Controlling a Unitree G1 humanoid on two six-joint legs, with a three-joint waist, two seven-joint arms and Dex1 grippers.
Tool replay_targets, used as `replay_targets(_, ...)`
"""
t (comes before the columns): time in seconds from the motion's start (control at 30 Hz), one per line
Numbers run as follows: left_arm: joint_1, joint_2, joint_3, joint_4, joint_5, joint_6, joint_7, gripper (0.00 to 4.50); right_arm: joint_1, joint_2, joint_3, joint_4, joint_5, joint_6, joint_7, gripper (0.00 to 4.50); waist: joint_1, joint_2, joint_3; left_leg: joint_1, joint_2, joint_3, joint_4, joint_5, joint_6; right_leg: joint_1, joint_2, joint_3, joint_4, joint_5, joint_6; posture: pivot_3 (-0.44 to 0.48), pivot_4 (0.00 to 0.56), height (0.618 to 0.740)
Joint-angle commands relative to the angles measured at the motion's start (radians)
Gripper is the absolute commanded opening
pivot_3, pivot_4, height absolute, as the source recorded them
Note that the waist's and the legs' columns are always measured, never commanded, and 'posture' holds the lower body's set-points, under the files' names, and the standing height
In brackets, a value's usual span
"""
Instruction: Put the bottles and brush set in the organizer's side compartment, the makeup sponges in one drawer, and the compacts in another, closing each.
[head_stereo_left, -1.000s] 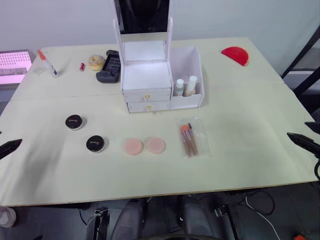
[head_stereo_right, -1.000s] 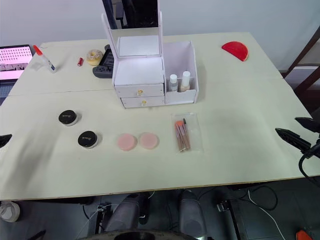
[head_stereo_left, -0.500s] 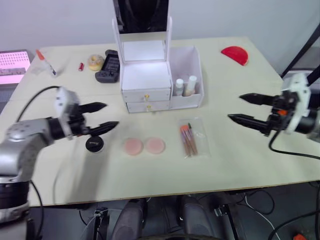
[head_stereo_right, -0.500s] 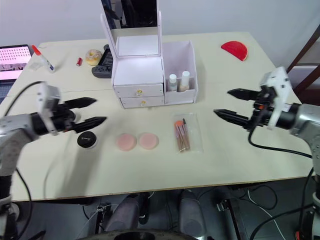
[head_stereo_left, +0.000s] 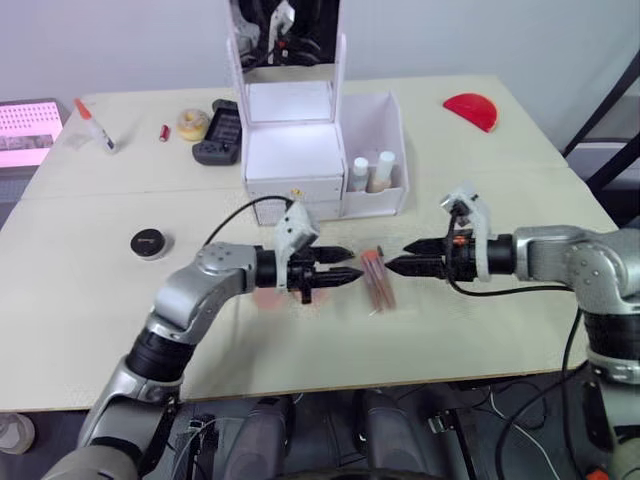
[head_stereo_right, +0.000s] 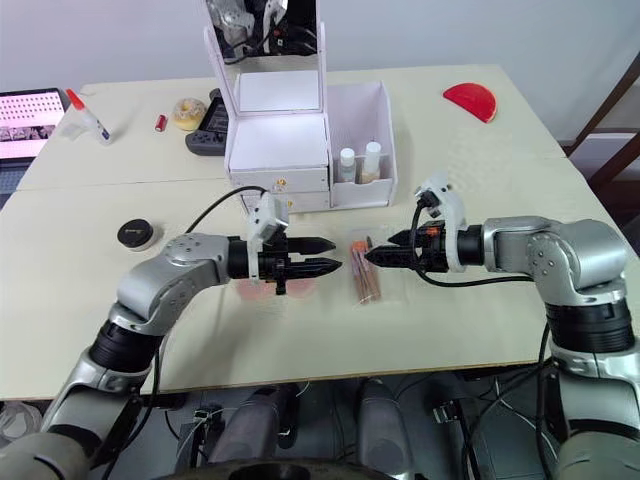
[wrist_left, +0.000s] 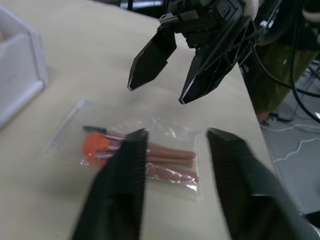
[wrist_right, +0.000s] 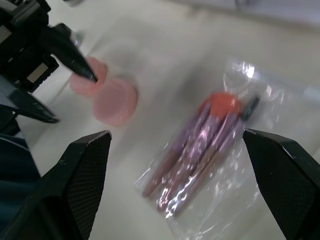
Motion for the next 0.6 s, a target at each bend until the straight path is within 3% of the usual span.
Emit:
replay_targets(0.03,-0.023,-0.034,-0.040,0.038,0.045,-0.034,0.001,0.04,-0.064,0.011,-0.015,0.075,0.003,0.083,-0.024,4.50,0.000,0.000,0.000,0.000,0.000,0.000,0.000,0.000,0.000,0.000,0.000,0.000,0.000,0.000,0.000,0.000,0.150,0.737)
replay_targets(0.43,-0.073,-0.137,-0.104,0.224,0.184,-0.125,0.002,0.04,-0.151,-0.009,0.039,0.235,-0.076,0.097,-0.027,4.50,-0.001,0.000,0.000,0.000,-0.001,0.002,0.000,0.000,0.000,0.000,0.000,0.000,0.000,0.000,0.001,0.000,0.150,0.737)
replay_targets(0.6,-0.087,-0.158,-0.116,0.285,0.231,-0.157,0.001,0.04,-0.141,0.048,0.058,0.262,-0.099,0.086,-0.043,4.50,-0.003,0.000,0.000,0.000,-0.001,0.002,0.001,0.000,0.000,0.000,0.001,0.000,0.001,0.000,0.001,0.000,0.150,0.737)
